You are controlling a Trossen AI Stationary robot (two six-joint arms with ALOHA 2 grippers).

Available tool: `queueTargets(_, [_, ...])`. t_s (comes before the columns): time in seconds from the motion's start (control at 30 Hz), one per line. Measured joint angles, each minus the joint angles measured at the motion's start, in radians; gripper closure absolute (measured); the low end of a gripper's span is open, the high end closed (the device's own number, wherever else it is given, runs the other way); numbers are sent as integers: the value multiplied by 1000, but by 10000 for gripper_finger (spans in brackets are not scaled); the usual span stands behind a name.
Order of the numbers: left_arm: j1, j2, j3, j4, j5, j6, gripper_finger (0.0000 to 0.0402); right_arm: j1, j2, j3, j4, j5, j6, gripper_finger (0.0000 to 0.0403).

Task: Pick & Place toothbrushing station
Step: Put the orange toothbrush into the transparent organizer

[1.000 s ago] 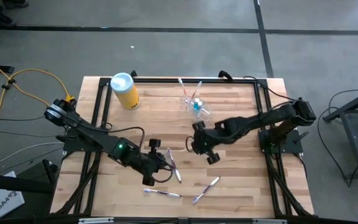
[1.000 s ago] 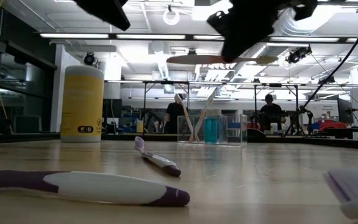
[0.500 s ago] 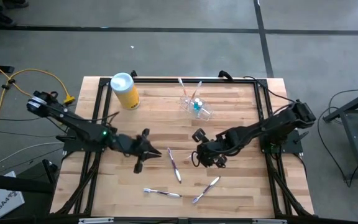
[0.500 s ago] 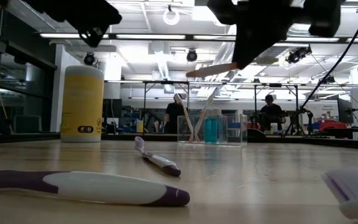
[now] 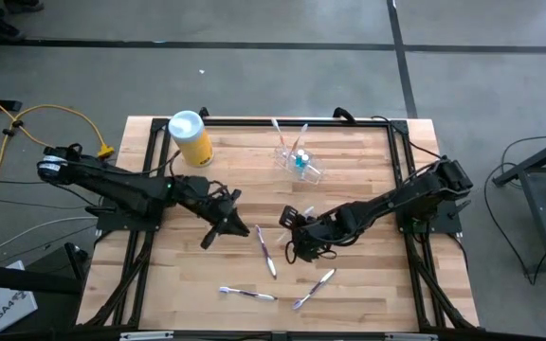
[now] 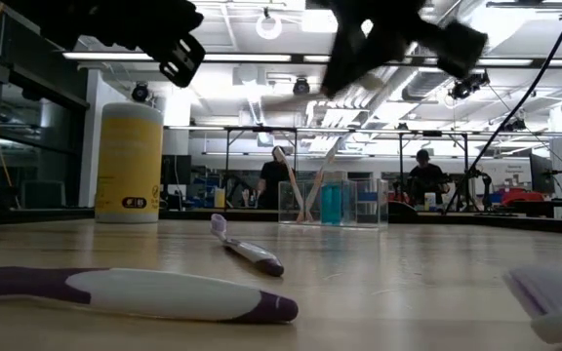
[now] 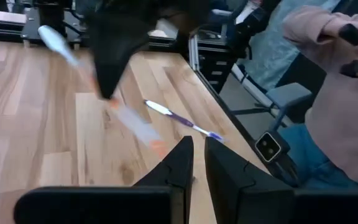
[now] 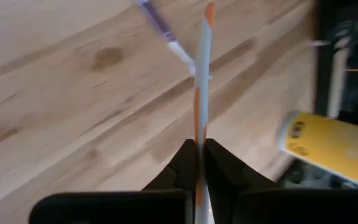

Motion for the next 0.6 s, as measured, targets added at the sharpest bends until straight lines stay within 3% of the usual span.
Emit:
queueTargets(0.3, [38,1,0,-11,13,1,365,10,-2,95,41,-140,-93,396])
queueTargets(0.6, [49,2,0,-12,43,-102,365,54,-2,96,109,-156,-145,396])
